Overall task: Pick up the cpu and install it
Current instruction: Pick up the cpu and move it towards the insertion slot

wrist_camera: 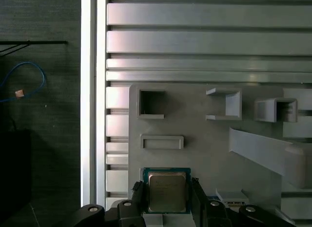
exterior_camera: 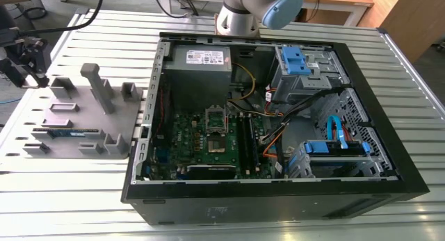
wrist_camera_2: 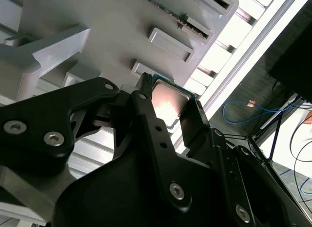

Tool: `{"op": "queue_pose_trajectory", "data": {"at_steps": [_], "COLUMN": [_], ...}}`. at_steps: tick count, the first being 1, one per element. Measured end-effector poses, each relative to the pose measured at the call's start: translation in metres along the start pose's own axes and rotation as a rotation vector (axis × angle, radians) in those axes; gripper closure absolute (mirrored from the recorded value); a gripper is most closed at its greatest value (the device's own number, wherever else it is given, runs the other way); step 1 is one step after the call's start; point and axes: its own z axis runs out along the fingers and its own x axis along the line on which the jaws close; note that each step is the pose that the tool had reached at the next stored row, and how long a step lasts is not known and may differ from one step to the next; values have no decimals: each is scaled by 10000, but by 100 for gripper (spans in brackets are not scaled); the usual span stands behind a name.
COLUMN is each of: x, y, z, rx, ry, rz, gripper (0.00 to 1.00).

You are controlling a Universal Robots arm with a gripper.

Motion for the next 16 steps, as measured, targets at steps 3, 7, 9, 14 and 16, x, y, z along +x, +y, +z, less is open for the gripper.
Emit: {"op": "queue_pose_trajectory", "data": {"at_steps": [3,7,9,14,16], "x": [0,-1,-1,-1,-1], "y": [0,-1,-1,-1,-1], "z": [-48,-110,-112,-115,-116], "rx": [0,0,-2,0,0], "ry": [6,9,7,9,9], "rz": [0,0,0,0,0], "gripper": [53,53,53,53,53]}}
